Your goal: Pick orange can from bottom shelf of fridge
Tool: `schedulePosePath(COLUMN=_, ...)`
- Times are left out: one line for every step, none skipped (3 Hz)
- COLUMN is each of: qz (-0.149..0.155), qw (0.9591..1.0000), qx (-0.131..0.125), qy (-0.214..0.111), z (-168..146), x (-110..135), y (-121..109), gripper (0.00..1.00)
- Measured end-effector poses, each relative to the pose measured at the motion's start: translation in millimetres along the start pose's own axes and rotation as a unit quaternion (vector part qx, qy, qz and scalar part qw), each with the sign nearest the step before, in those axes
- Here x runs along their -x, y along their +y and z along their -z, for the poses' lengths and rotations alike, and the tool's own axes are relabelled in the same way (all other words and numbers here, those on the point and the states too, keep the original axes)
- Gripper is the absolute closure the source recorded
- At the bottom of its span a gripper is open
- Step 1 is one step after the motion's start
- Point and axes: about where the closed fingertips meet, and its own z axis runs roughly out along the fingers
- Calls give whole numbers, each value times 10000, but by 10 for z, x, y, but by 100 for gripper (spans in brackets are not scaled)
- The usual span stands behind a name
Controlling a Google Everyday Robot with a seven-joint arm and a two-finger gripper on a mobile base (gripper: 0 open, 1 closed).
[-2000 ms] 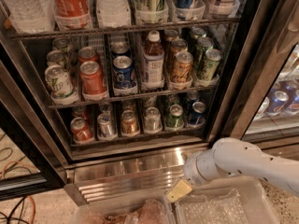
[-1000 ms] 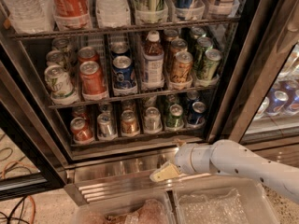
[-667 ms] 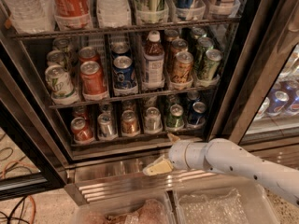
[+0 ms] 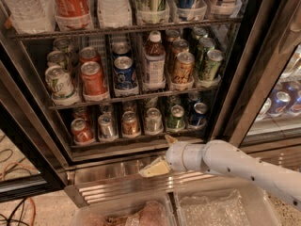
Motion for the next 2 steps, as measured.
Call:
schedulePosePath(qz=40, qw=9997, qx=78, qy=-214, z=-166, x=136, y=116, gripper=0)
schedulePosePath(qz=-33, qw=9986, qx=-39, qy=-533, z=-303, x=212, y=292, gripper=0)
